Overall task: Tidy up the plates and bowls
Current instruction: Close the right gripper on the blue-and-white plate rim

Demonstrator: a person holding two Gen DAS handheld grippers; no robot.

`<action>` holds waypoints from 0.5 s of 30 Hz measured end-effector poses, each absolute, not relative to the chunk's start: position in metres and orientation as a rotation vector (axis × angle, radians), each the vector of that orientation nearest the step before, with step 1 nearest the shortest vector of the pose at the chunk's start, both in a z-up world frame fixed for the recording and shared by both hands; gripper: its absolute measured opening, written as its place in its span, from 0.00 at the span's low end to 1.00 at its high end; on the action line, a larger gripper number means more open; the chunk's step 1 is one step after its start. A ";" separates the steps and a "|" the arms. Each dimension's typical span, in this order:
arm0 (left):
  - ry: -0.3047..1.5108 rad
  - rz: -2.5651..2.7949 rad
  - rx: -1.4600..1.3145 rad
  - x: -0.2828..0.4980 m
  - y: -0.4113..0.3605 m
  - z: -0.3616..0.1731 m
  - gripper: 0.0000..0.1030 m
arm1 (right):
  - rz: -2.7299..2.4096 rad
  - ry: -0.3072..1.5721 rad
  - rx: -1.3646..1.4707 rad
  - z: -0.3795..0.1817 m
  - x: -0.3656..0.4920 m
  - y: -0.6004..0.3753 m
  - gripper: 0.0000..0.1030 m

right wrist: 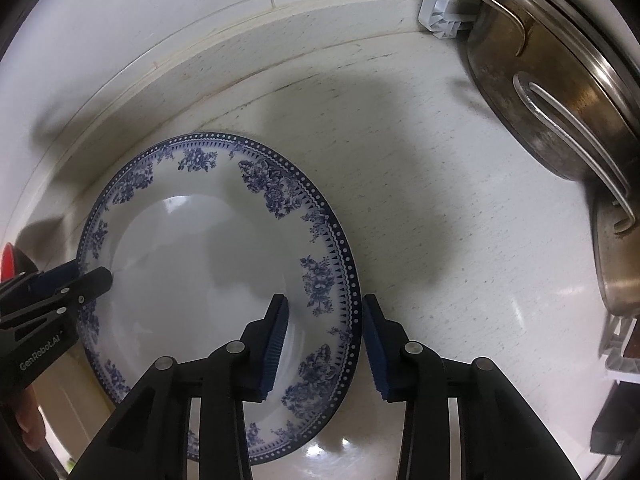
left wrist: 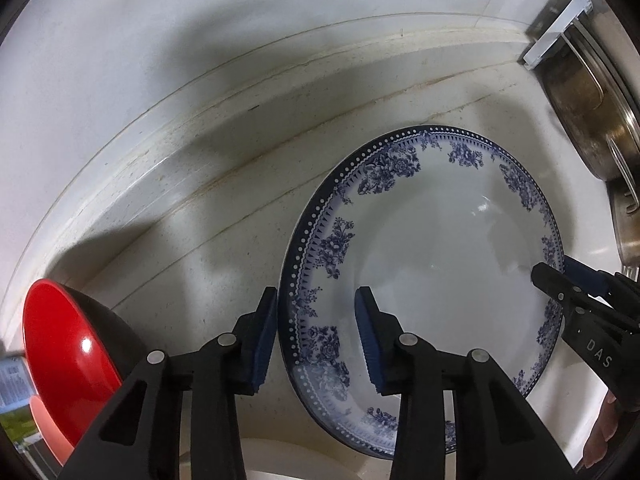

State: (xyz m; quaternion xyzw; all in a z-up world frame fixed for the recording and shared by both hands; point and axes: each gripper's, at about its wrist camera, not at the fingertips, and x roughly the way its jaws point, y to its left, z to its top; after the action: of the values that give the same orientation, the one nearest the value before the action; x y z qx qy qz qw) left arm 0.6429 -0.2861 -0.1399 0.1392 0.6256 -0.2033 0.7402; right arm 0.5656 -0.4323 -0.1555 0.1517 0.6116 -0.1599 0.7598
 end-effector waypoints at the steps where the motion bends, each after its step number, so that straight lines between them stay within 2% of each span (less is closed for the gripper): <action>1: 1.372 -0.443 0.305 0.642 -0.286 -0.140 0.37 | -0.350 1.328 0.334 -0.156 0.564 -0.432 0.36; 15: 1.342 -0.455 0.276 0.636 -0.283 -0.119 0.35 | -0.376 1.281 0.327 -0.134 0.551 -0.435 0.35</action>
State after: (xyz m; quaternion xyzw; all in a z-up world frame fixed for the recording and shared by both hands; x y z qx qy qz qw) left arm 0.6362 -0.2835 -0.1185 0.1262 0.6141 -0.2082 0.7507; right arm 0.5512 -0.4354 -0.1338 0.1510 0.5915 -0.1734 0.7729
